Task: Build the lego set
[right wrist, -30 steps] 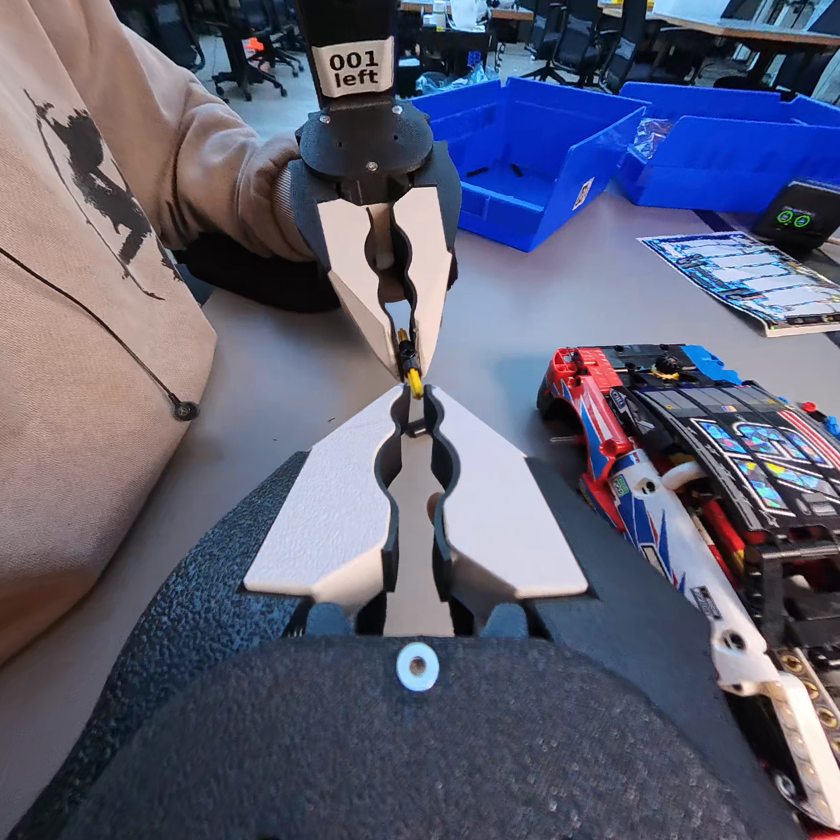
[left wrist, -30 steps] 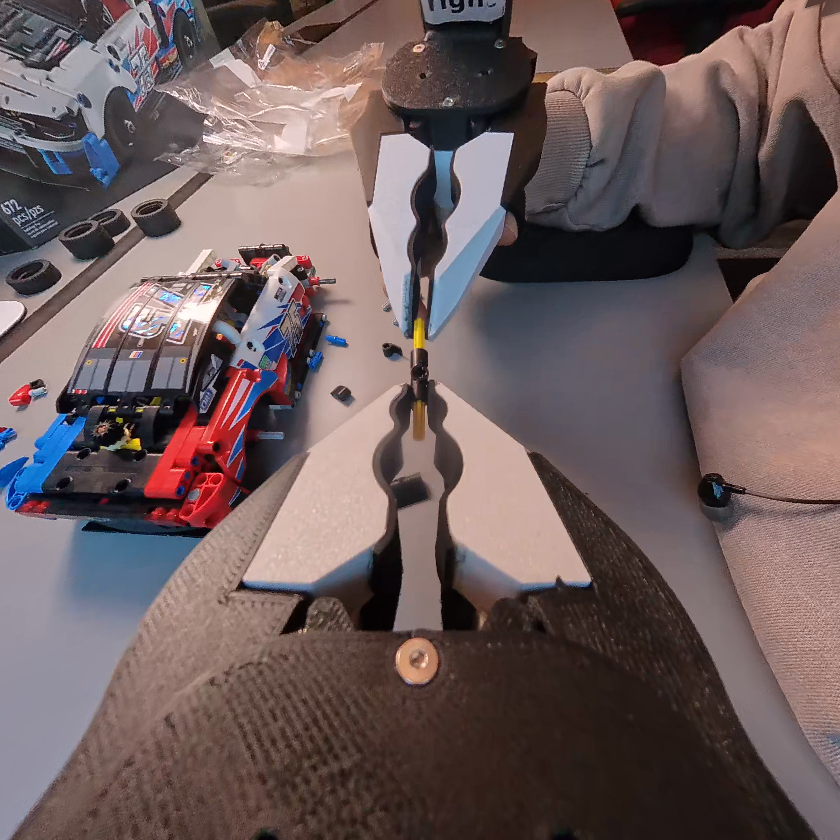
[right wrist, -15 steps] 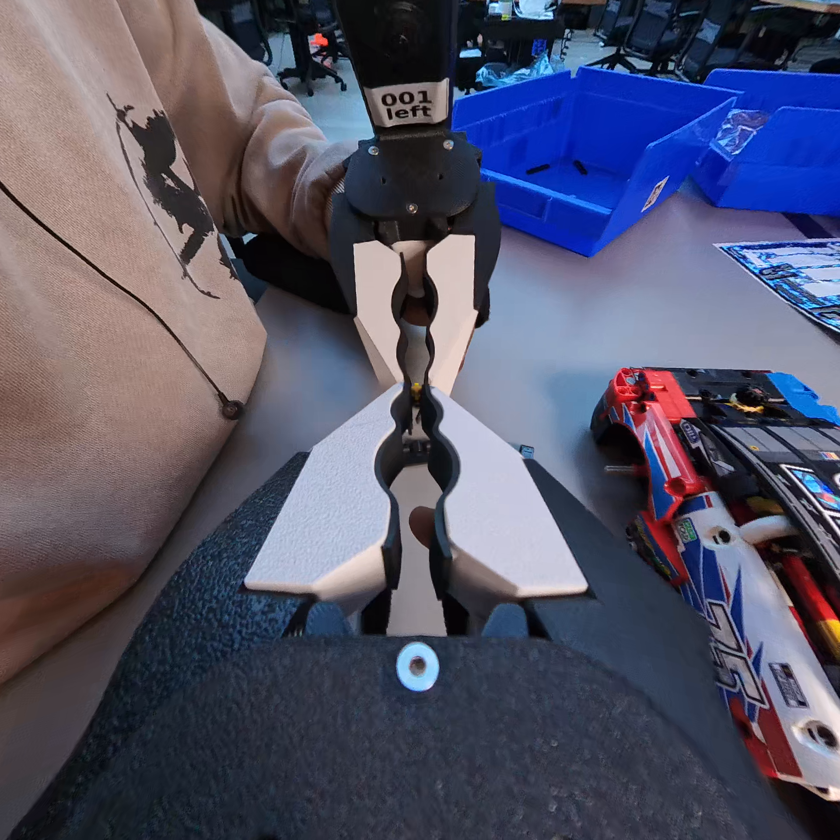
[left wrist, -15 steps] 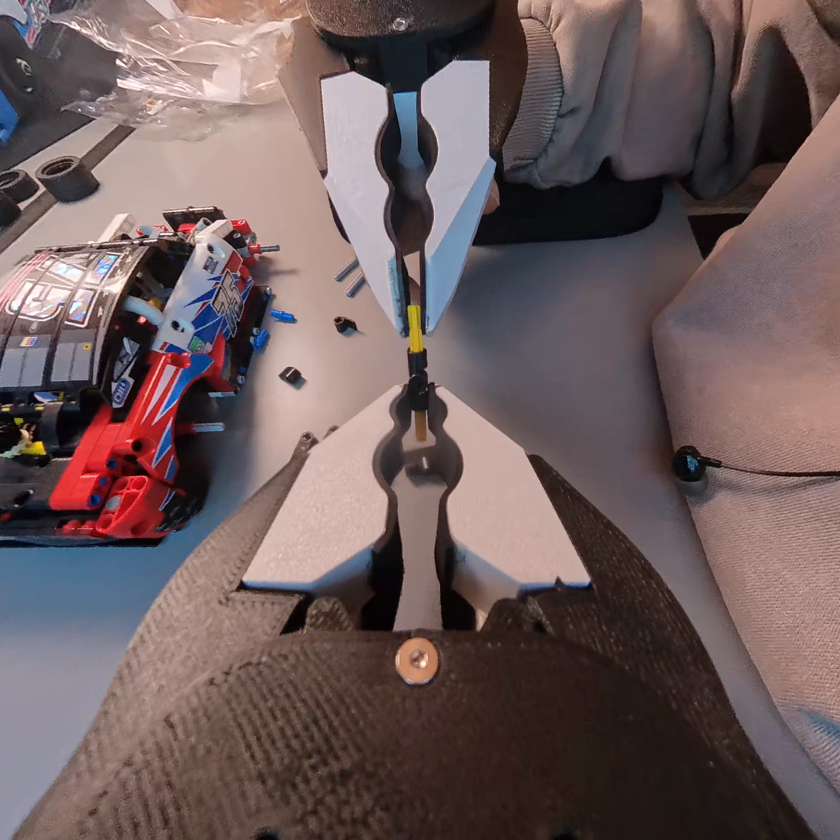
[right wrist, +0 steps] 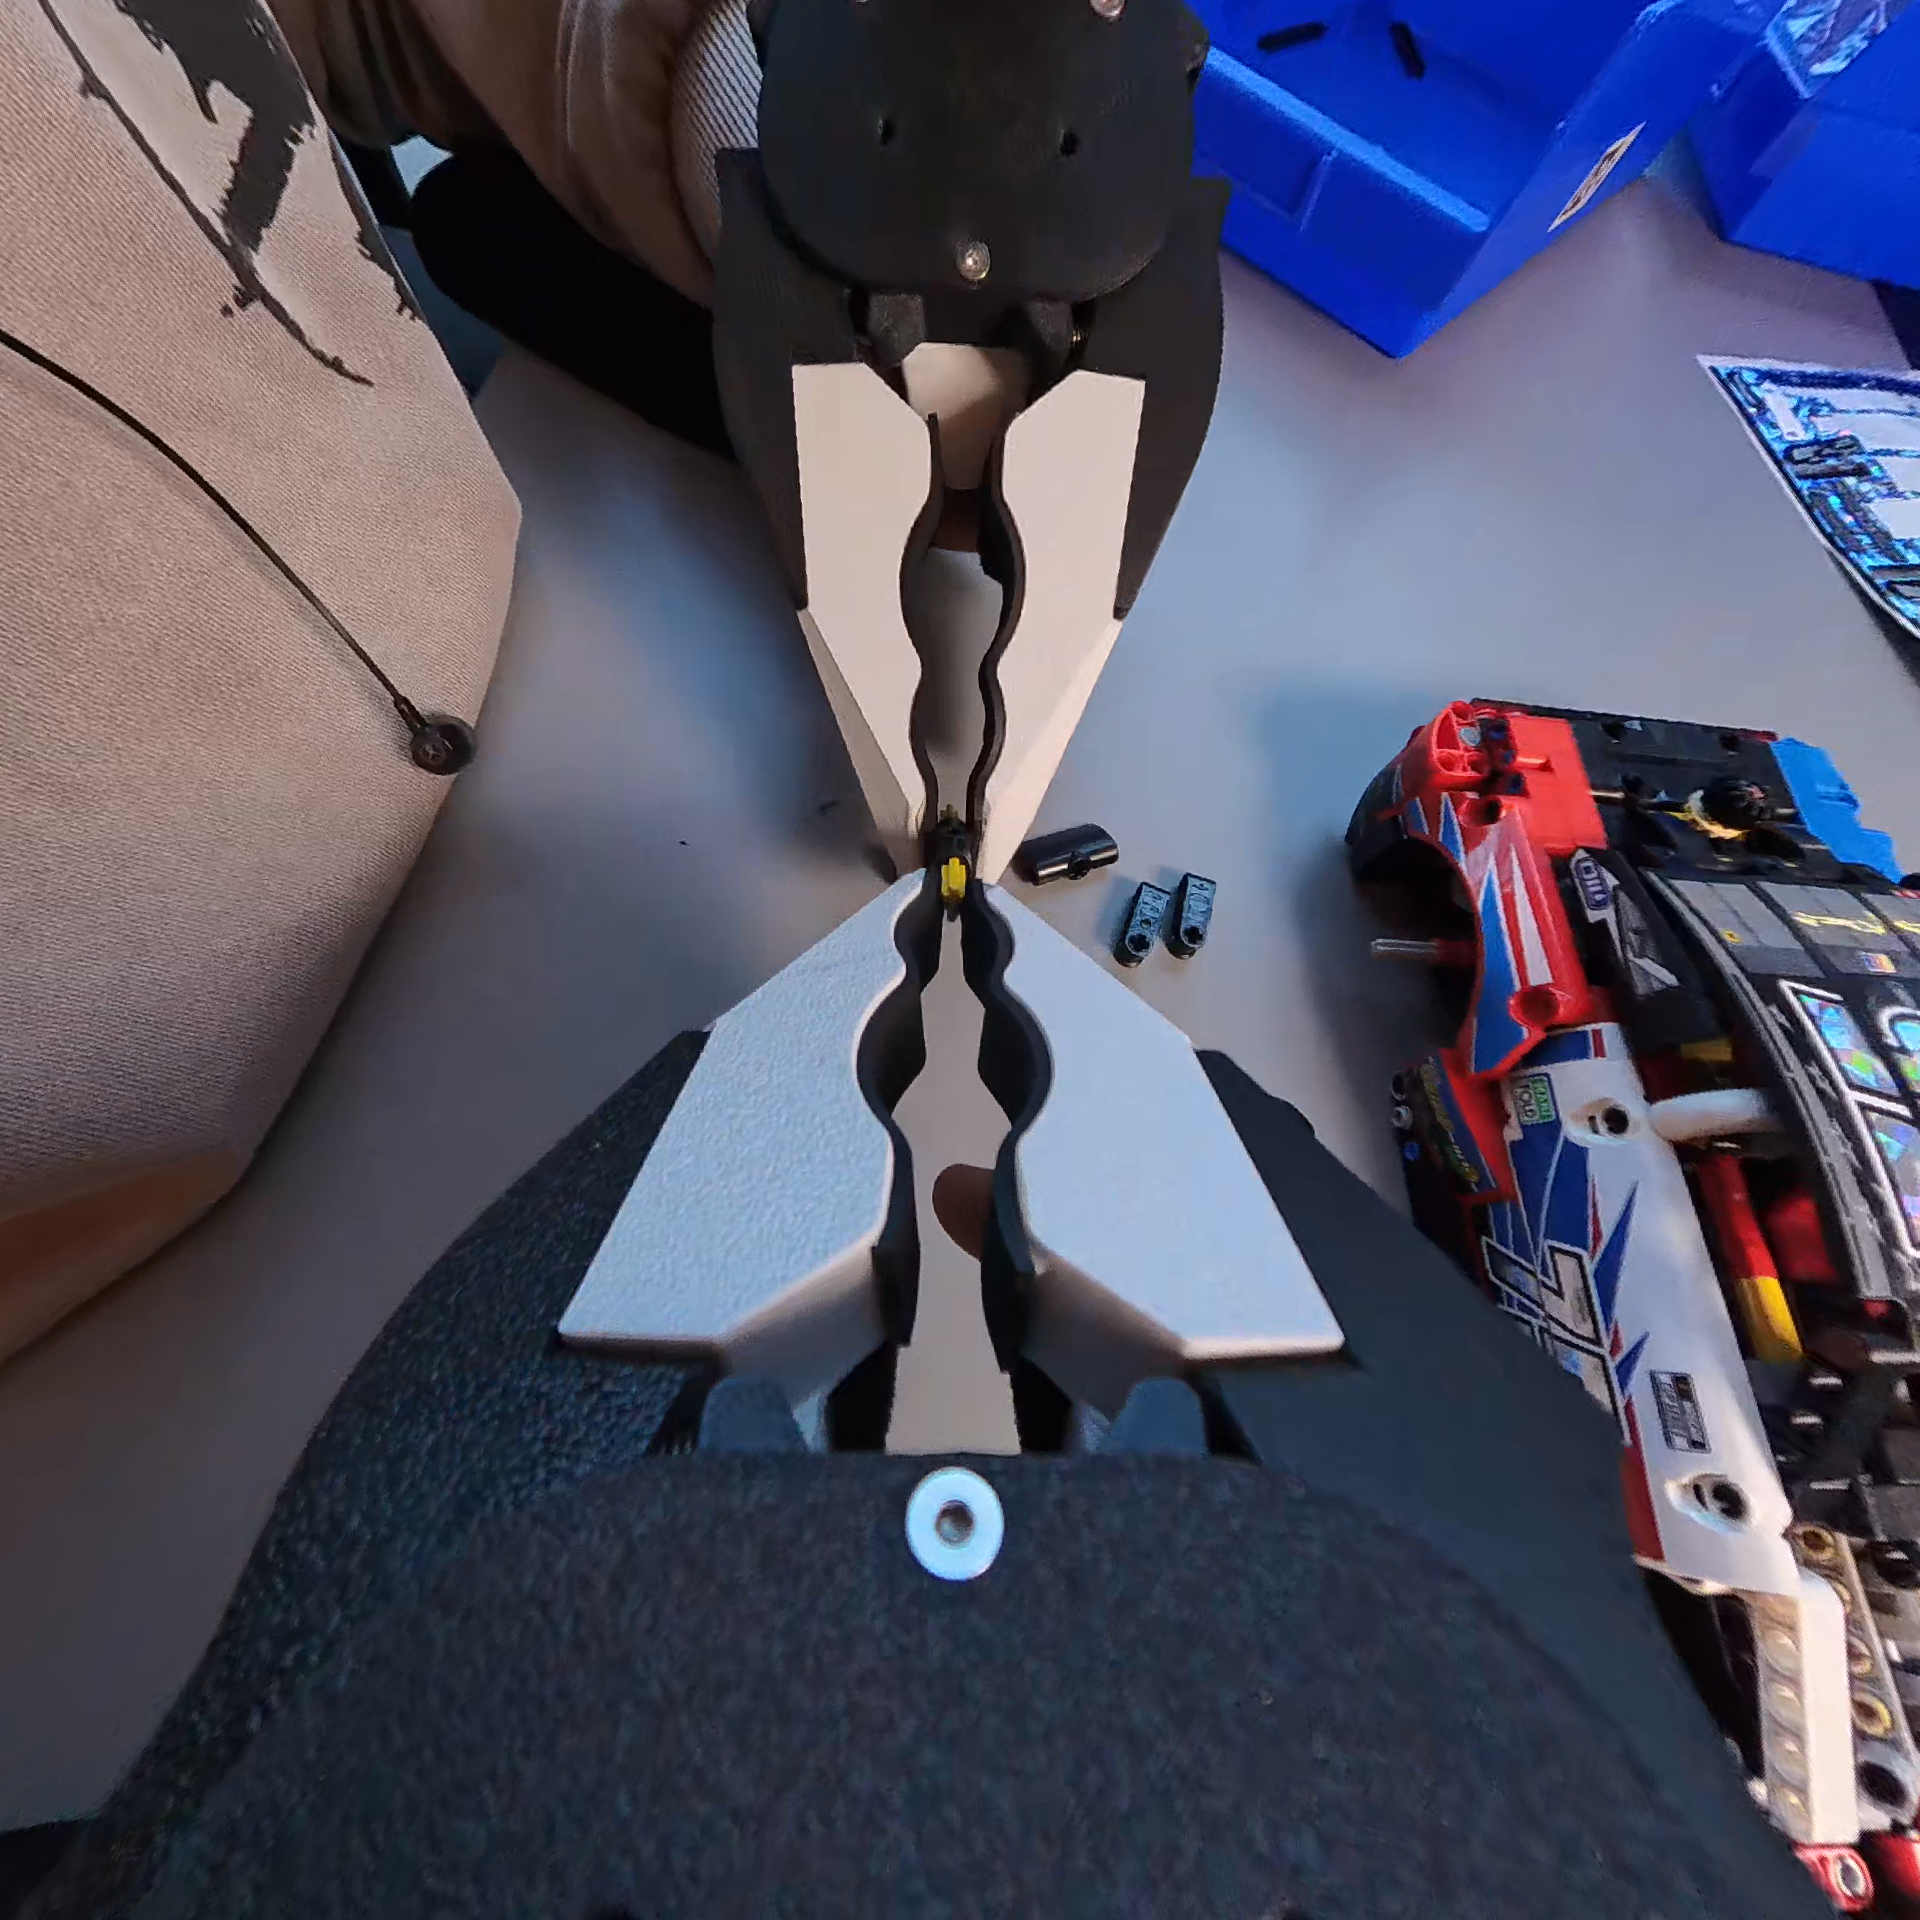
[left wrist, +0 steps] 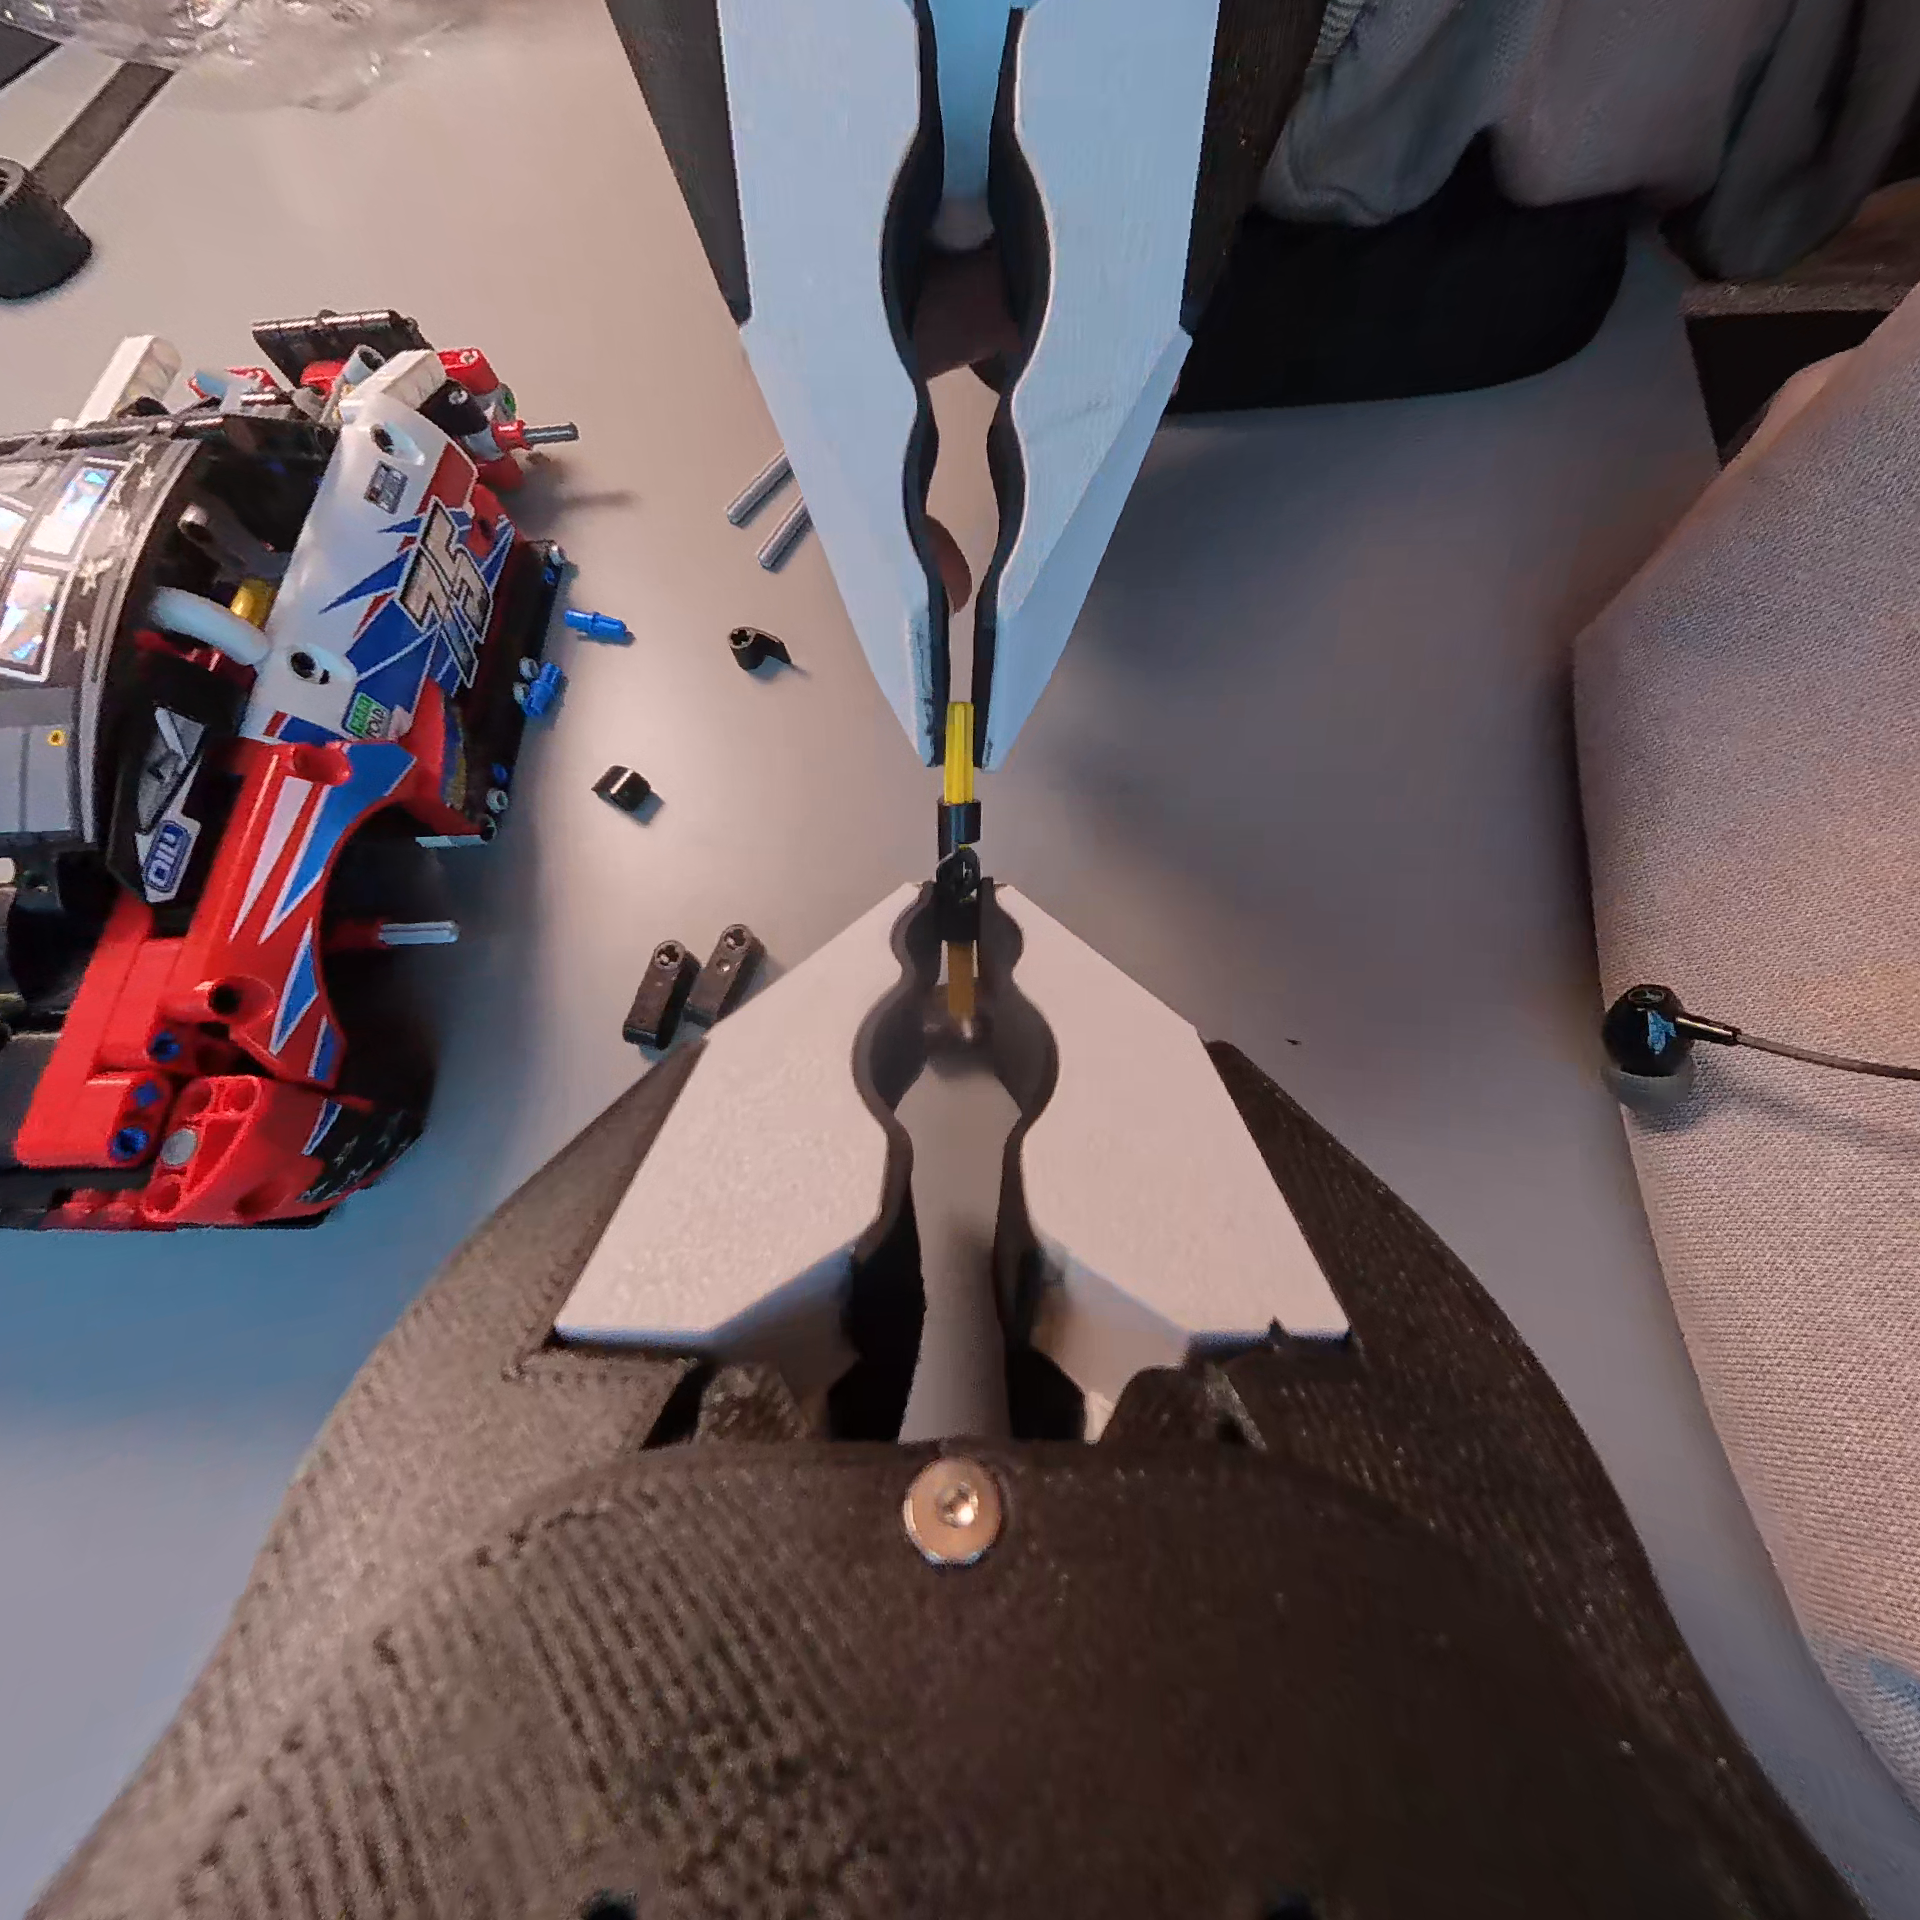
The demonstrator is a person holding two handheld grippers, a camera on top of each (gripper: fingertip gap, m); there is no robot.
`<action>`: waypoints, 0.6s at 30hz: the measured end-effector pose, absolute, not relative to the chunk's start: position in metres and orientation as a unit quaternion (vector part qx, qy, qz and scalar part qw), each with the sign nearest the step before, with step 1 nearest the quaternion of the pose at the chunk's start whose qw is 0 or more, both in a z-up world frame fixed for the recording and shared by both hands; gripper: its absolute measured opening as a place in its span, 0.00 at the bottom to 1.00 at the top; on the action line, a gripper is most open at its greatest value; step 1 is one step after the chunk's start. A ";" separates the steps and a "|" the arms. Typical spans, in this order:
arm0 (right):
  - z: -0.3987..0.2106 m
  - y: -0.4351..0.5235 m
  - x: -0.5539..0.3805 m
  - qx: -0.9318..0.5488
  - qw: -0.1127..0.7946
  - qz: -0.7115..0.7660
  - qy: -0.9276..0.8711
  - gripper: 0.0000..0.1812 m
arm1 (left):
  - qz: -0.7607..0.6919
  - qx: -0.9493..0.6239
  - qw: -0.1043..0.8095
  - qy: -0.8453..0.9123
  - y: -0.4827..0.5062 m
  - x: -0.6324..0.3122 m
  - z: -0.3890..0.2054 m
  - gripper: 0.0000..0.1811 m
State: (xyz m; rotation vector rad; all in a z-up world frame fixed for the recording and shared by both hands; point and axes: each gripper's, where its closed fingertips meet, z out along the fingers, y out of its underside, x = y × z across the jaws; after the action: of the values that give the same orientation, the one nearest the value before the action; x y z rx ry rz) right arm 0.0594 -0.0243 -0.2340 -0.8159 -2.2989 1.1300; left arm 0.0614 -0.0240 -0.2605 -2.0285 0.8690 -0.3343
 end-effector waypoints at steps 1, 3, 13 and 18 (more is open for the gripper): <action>-0.235 -0.023 0.060 -0.297 0.224 0.403 -0.836 0.01 | -0.130 -0.818 0.436 0.352 -0.024 0.061 -0.261 0.02; -0.238 -0.023 0.060 -0.299 0.222 0.400 -0.838 0.01 | -0.118 -0.820 0.431 0.358 -0.023 0.061 -0.263 0.02; -0.208 -0.014 0.062 -0.358 0.121 0.571 -0.729 0.01 | -0.270 -0.791 0.478 0.269 -0.020 0.064 -0.221 0.03; -0.192 -0.010 0.048 -0.400 0.077 0.641 -0.650 0.02 | -0.395 -0.775 0.467 0.156 -0.018 0.058 -0.208 0.02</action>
State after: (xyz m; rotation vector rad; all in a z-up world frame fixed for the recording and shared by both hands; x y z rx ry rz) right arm 0.0484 -0.0099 -0.1923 -1.1997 -1.9482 1.9213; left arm 0.0578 -0.0182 -0.2080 -1.9023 0.3822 -0.9692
